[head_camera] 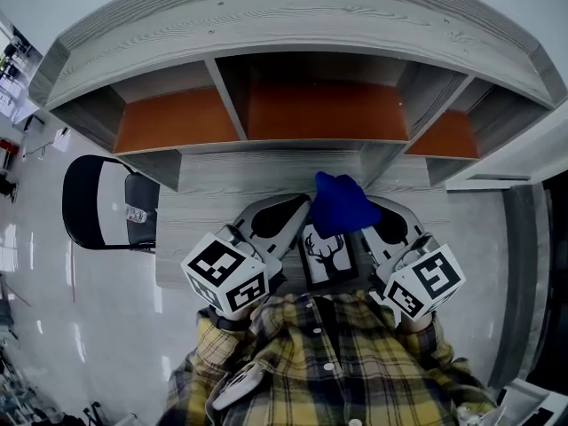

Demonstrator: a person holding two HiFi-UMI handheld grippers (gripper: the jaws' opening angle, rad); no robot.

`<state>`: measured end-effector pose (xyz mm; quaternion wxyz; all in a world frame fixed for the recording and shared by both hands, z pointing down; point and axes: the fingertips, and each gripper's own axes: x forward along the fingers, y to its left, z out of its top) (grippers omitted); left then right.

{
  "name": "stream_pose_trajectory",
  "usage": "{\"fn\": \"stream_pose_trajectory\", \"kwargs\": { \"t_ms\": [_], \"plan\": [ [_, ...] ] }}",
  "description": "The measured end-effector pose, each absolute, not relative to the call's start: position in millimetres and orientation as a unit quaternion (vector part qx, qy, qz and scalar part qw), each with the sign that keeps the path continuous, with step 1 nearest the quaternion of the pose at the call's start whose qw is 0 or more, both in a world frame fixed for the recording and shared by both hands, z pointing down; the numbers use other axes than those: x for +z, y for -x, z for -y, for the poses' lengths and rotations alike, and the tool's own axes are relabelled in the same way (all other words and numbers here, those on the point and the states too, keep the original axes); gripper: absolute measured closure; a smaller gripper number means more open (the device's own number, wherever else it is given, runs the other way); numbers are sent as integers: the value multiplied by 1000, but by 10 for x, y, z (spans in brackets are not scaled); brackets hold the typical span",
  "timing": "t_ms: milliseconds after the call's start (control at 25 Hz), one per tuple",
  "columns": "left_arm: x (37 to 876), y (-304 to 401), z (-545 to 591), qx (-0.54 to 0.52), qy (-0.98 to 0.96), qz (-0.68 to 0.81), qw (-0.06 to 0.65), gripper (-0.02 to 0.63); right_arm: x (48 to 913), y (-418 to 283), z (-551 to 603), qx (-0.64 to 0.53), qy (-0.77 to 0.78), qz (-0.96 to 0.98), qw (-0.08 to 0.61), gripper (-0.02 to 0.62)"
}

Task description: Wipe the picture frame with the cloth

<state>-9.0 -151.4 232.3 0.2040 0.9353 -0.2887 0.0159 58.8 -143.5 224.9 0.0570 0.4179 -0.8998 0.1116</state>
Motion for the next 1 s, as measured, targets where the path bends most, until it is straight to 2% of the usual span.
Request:
{"fn": "stream_pose_trajectory", "kwargs": {
  "t_ms": [1000],
  "plan": [
    [2332,110,1521,8,-933,298,201,601,2417,-626,1397,120,-420,897,69,560]
  ]
}}
